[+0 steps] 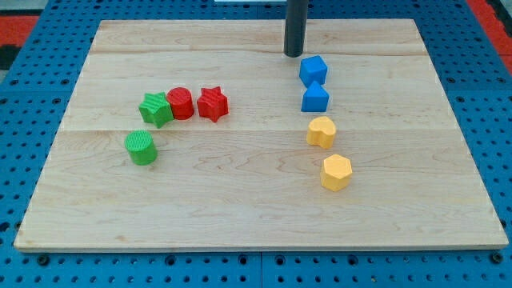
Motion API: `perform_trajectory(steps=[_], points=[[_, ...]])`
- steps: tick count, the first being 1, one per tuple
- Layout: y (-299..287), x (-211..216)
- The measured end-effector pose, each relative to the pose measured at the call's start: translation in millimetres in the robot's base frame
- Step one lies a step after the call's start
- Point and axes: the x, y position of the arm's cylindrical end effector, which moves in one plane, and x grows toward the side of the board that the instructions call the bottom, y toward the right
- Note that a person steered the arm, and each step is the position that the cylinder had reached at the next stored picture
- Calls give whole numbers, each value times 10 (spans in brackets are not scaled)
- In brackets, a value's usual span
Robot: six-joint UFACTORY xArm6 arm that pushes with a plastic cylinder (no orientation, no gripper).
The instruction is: Push the arm to the top of the blue cube
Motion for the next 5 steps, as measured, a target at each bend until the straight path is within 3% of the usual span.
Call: perform_trajectory(steps=[3,4,5], points=[[91,-514],[91,-420],[90,-42]])
